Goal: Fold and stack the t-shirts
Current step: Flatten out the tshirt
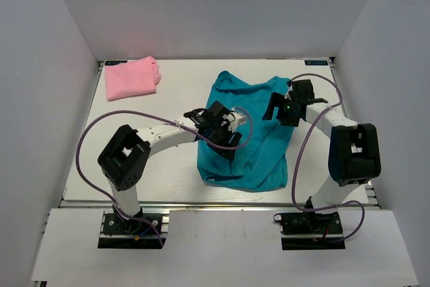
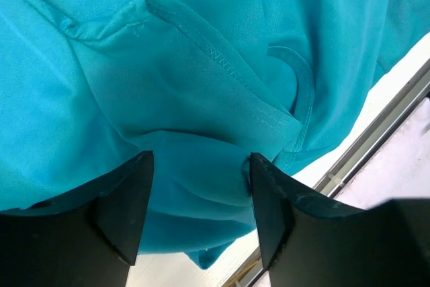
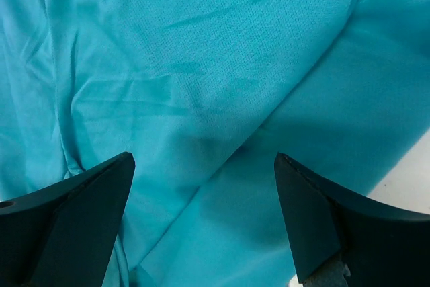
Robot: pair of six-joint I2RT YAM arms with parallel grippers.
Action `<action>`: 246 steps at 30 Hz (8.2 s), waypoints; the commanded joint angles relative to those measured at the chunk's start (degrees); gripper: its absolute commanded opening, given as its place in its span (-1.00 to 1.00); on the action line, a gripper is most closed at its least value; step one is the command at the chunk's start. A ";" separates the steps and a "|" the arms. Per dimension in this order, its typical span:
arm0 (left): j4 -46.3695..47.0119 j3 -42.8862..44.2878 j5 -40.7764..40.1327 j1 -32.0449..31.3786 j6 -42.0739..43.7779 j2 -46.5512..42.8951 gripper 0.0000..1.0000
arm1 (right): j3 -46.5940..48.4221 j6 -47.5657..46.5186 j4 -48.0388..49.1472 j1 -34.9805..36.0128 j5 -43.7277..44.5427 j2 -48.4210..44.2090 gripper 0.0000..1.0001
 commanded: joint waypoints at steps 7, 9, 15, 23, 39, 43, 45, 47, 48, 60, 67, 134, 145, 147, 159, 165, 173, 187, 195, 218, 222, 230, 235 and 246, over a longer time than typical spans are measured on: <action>-1.38 3.75 -1.56 -1.93 0.86 2.23 -1.00 | -1.59 0.84 1.91 -0.04 1.81 -4.63 0.81; -0.68 3.75 -4.36 -1.93 -0.37 0.04 -1.00 | -2.04 0.74 1.99 -0.12 2.08 -4.99 0.81; -2.07 1.73 -30.60 -0.34 -11.60 -14.90 -1.00 | -3.44 1.36 2.08 -0.04 2.17 -4.11 0.81; -13.23 0.40 -57.87 5.01 -29.01 -23.79 -1.00 | -2.92 1.19 1.20 -0.04 4.10 -4.81 0.81; -20.81 -7.58 -57.21 21.97 -46.08 -22.56 -1.00 | -4.41 -1.80 0.50 0.58 6.39 -7.01 0.81; -19.58 -9.96 -55.27 26.19 -48.71 -22.04 -1.00 | -4.15 -2.59 0.94 1.46 6.47 -6.75 0.81; -19.05 -10.58 -54.74 26.98 -48.72 -22.04 -1.00 | -3.71 -4.25 1.46 2.25 5.77 -6.57 0.81; -17.56 -11.10 -54.21 27.60 -48.72 -22.04 -1.00 | -1.79 -5.84 1.38 3.21 6.30 -5.79 0.81; -17.55 -11.11 -54.21 27.60 -48.72 -22.65 -1.00 | -1.16 -6.98 1.72 3.65 6.39 -5.26 0.81; 3.68 -20.77 -40.79 28.75 -33.28 -26.26 -1.00 | 28.96 -16.22 -4.50 10.59 4.54 17.48 0.81; 5.13 -18.85 -35.58 27.52 -29.38 -17.57 -1.00 | 34.44 -13.58 -4.43 11.74 3.13 25.33 0.81; 14.27 -2.76 -22.92 28.04 -16.46 -2.96 -1.00 | 47.00 2.59 -7.24 19.65 31.26 33.06 0.34; 11.45 -2.76 -27.13 28.04 -16.46 -7.88 -1.00 | 48.77 3.12 -6.89 19.39 38.37 32.03 -1.00; 11.45 -2.76 -28.62 28.04 -15.86 -9.81 -1.00 | 46.93 1.72 -6.71 19.30 39.78 30.44 -1.00; 6.89 -1.61 -39.96 28.57 -15.85 -24.57 -1.00 | 31.46 -6.54 -4.69 13.24 46.99 0.74 -1.00; 6.36 -1.09 -46.55 28.57 -15.32 -37.05 -1.00 | 27.85 -11.64 -3.81 9.99 47.78 -12.62 -1.00; 17.15 -1.09 -40.15 28.57 -9.53 -52.17 -1.00 | 30.04 -17.27 -3.81 8.14 35.84 -26.34 -1.00; 11.99 11.48 -30.05 28.57 -5.65 -59.65 -1.00 | 36.73 -21.75 -8.91 8.14 25.11 -46.19 -1.00; 8.91 12.28 -26.53 28.57 -8.64 -56.32 -1.00 | 30.67 -19.12 -8.47 8.40 26.07 -49.03 -1.00; 24.02 1.19 -20.99 30.94 -17.17 2.04 -1.00 | 25.02 -3.91 -1.96 2.17 12.46 12.76 0.16; 24.02 2.43 -19.67 31.47 -15.67 3.54 -1.00 | 27.23 -4.43 -3.37 0.85 8.94 14.96 0.59; 23.58 3.48 -17.91 31.47 -14.62 4.68 -1.00 | 22.94 -6.20 -7.94 -1.61 5.61 10.58 0.81; 23.58 2.16 -18.43 31.47 -14.09 4.16 -1.00 | 15.81 -6.37 -7.15 -2.41 1.91 7.84 0.81; 21.03 2.95 -21.34 31.47 -14.09 7.75 -1.00 | 13.96 -6.99 -5.48 -2.76 0.84 11.70 0.75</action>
